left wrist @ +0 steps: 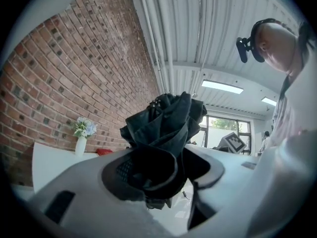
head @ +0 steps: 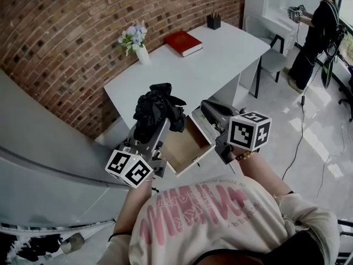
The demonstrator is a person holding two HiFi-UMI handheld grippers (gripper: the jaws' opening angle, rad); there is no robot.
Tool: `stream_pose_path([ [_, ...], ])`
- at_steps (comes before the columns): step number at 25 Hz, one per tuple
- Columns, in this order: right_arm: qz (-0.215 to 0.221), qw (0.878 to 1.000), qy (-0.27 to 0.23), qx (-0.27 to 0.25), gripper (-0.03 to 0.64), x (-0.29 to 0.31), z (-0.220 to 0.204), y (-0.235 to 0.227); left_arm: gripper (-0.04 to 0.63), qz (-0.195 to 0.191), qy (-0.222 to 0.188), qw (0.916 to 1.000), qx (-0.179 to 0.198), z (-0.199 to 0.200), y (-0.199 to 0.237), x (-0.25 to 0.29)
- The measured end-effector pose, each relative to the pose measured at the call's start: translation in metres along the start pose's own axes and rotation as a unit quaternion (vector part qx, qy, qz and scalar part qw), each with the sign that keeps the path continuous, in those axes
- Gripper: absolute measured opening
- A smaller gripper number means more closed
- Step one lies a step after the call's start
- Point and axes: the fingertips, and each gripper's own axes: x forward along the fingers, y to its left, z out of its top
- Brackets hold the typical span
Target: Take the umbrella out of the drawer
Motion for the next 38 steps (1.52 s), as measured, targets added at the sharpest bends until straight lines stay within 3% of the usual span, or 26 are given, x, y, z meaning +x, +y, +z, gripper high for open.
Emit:
stream_pose_path([
  [5,-0.007,0.999,-0.002,-0.051,0.008,-0.001,-0.006,0.038,0.225,-0.004,-0.013,0.9999,0.001,0.020,-0.009,-0.031],
  [19,-0.012,0.996,0.014,-0.091,0.008,-0.002,-0.043,0.121,0.223,-0.008,-0.021,0.9996,0.017,0.041,-0.030,-0.118],
  [38,-0.064,0.993,0.040,-0.094,0.008,-0.040,-0.112,0.184,0.222,-0.026,-0.019,0.9995,0.003,0.032,-0.052,-0.212],
])
